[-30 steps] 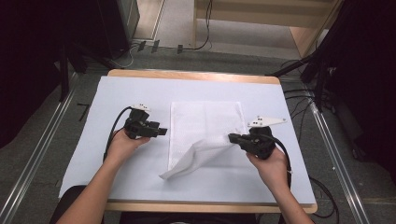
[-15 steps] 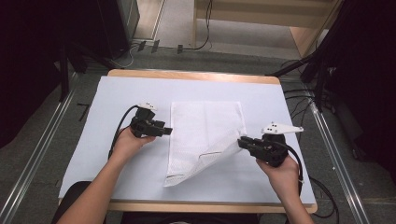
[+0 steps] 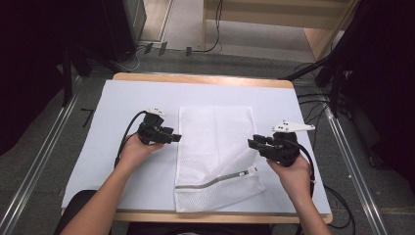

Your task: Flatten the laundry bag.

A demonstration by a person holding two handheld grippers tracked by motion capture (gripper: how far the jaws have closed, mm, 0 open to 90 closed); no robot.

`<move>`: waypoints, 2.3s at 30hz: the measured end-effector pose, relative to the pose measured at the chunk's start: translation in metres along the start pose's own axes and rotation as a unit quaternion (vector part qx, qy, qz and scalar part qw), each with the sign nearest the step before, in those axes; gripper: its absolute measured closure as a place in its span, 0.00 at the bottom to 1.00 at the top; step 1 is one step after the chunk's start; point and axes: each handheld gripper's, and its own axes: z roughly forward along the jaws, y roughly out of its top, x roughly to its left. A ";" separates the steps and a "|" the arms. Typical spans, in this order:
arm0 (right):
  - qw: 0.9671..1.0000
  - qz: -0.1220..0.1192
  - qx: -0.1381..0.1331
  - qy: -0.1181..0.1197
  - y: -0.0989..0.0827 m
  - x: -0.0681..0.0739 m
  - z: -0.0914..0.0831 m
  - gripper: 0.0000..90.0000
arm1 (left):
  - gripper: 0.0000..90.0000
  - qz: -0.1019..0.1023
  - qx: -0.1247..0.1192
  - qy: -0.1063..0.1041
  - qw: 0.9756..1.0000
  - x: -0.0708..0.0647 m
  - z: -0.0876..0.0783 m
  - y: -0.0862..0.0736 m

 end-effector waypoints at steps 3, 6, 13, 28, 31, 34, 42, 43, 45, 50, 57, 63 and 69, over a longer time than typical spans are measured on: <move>1.000 0.005 0.003 0.001 -0.001 -0.006 0.008 0.76 | 0.52 0.005 0.009 0.003 1.000 -0.001 0.005 0.000; 1.000 -0.001 0.004 -0.008 -0.002 -0.013 0.018 0.73 | 0.52 0.007 0.013 0.007 1.000 -0.004 0.009 0.000; 0.999 0.015 0.021 -0.023 -0.002 -0.033 0.039 0.72 | 0.52 0.011 0.026 0.016 0.999 -0.006 0.019 -0.001; 0.997 0.034 0.041 -0.060 -0.006 -0.062 0.063 0.71 | 0.70 0.015 0.008 0.027 0.999 -0.016 0.027 -0.003; 0.995 0.043 0.051 -0.069 -0.008 -0.070 0.072 0.70 | 0.80 0.016 0.004 0.039 0.999 -0.017 0.027 -0.005; 0.994 0.053 0.061 -0.073 -0.011 -0.075 0.078 0.70 | 0.91 0.010 0.003 0.042 0.999 -0.014 0.027 -0.005; 0.994 0.057 0.054 -0.073 -0.015 -0.076 0.075 0.70 | 0.99 -0.006 -0.002 0.049 0.999 -0.007 0.018 0.000; 0.994 0.058 0.053 -0.071 -0.015 -0.075 0.074 0.70 | 0.99 -0.013 -0.007 0.052 0.999 -0.004 0.014 0.000; 0.995 0.056 0.052 -0.068 -0.015 -0.073 0.074 0.70 | 0.99 -0.023 -0.010 0.054 0.998 0.002 0.010 0.001; 0.996 0.045 0.054 -0.055 -0.011 -0.063 0.080 0.70 | 0.99 -0.039 -0.003 0.061 0.997 0.018 0.000 0.003; 0.997 0.030 0.061 -0.039 -0.006 -0.052 0.092 0.70 | 0.99 -0.056 -0.001 0.059 0.997 0.028 -0.005 0.004; 0.996 0.032 0.068 -0.043 -0.007 -0.052 0.098 0.70 | 0.99 -0.061 0.004 0.071 0.996 0.039 0.002 0.013; 0.994 0.030 0.093 -0.051 -0.011 -0.054 0.108 0.70 | 0.99 -0.069 -0.004 0.068 0.995 0.045 0.006 0.013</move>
